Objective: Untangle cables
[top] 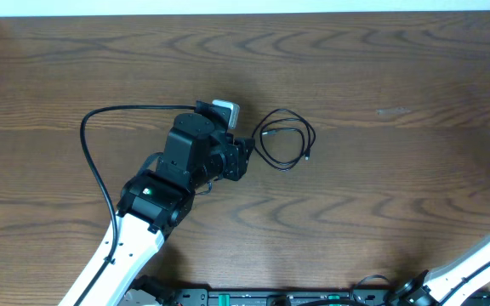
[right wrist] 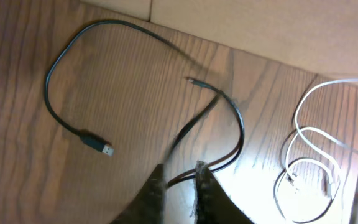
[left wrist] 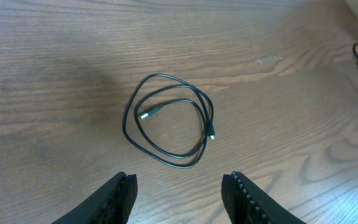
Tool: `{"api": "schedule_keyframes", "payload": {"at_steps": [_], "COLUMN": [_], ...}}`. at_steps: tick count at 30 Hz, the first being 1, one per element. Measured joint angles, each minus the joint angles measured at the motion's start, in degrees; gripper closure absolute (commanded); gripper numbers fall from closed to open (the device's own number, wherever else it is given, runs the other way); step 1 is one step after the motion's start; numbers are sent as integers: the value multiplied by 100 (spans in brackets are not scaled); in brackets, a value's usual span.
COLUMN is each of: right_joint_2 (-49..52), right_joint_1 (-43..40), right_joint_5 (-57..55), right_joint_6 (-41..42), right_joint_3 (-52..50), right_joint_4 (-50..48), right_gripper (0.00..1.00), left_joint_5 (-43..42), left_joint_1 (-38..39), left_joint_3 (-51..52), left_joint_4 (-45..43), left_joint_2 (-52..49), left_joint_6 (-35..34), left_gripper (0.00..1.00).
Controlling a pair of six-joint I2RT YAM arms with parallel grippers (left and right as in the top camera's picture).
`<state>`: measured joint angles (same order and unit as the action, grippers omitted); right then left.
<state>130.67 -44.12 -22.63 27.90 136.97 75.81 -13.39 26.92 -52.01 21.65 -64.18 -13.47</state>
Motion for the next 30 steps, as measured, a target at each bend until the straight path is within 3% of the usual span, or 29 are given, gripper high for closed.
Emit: {"api": "schedule_keyframes", "payload": {"at_steps": [3,6,10,12,21,30], "right_joint_2": [0,0,0,0,0,-2], "right_joint_1": [-2,-9,-13,-13,-13,0], "right_joint_5": [-20,-24,-37,-33,127,1115], "right_joint_6": [22,55,33,37,-7,-205], "right_joint_3": [0,0,0,0,0,-2], "right_joint_4": [-11,-22,-20,-20,-20,-197], "right_gripper": [68,52,13,2,1,1], "left_joint_5": [0,0,0,0,0,0], "left_joint_1": [0,0,0,0,0,0], "left_joint_3": [0,0,0,0,0,0], "left_joint_4": [0,0,0,0,0,37], "left_joint_2": [0,0,0,0,0,0], "left_joint_6": [2,0,0,0,0,4], "left_gripper": [50,50,50,50,51,51]}}
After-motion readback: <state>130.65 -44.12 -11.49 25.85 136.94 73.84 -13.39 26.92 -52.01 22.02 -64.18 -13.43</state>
